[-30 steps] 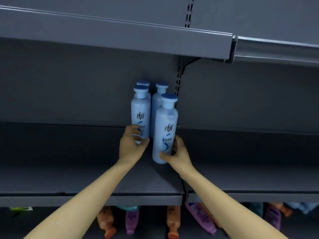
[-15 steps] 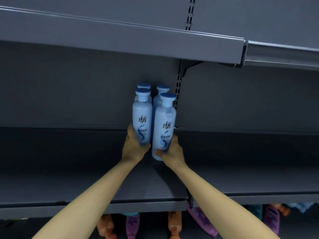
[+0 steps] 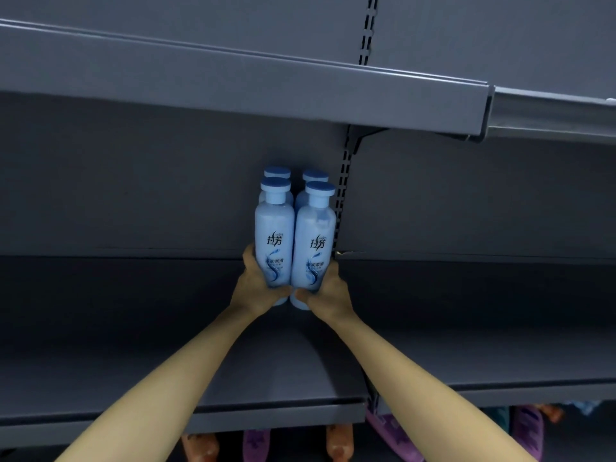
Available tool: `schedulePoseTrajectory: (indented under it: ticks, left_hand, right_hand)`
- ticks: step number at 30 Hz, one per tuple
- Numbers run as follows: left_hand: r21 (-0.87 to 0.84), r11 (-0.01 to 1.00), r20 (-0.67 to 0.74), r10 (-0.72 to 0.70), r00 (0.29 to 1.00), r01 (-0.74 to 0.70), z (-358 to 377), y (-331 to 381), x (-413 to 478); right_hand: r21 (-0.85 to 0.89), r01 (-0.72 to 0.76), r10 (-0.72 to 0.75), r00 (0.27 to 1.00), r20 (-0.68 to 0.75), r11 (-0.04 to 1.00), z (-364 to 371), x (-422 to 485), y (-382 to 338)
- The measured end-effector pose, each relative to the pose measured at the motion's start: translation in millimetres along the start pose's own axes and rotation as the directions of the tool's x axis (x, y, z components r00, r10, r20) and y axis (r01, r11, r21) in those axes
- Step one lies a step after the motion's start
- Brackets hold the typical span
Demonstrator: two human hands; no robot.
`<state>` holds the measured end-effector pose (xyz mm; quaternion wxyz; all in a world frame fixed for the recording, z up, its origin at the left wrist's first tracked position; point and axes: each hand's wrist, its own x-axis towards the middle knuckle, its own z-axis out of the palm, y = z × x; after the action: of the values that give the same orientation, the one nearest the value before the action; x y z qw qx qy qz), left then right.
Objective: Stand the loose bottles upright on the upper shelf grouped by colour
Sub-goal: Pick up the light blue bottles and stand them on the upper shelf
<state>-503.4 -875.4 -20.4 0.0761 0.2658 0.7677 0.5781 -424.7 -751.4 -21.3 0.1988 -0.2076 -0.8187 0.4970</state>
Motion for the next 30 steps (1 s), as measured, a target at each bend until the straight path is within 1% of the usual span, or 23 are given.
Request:
schedulePoseTrajectory:
  ticks: [7,15,21,24,27,30]
  left_hand:
    - [0.075,0.997,-0.033,-0.021,0.999,0.024,-1.8,-3.6,4.9]
    - [0.167,0.985,-0.015,-0.032,0.999,0.034,-8.4,-3.4,8.9]
    - [0.161,0.987,0.013,-0.028,1.0,0.025,-10.3,-2.9,8.0]
    - [0.15,0.988,0.027,-0.048,0.998,0.044,-9.9,-1.0,7.4]
    - [0.138,0.988,0.068,-0.081,0.994,0.071,-11.6,2.8,7.1]
    - [0.193,0.977,0.097,-0.113,0.989,0.093,-16.3,5.6,6.0]
  right_hand:
    - [-0.022,0.006,-0.006,1.0,0.015,1.0,-1.3,2.7,0.1]
    - [-0.018,0.009,-0.009,1.0,0.016,1.0,-0.1,2.4,-0.3]
    - [0.009,-0.006,0.006,1.0,0.018,1.0,1.7,3.1,2.6]
    - [0.006,-0.012,0.012,1.0,0.027,1.0,1.2,3.3,1.5]
    - [-0.048,-0.026,0.028,0.999,0.038,0.998,1.1,2.7,-0.6]
    - [-0.155,-0.062,0.067,0.997,0.025,0.986,0.4,3.4,-1.7]
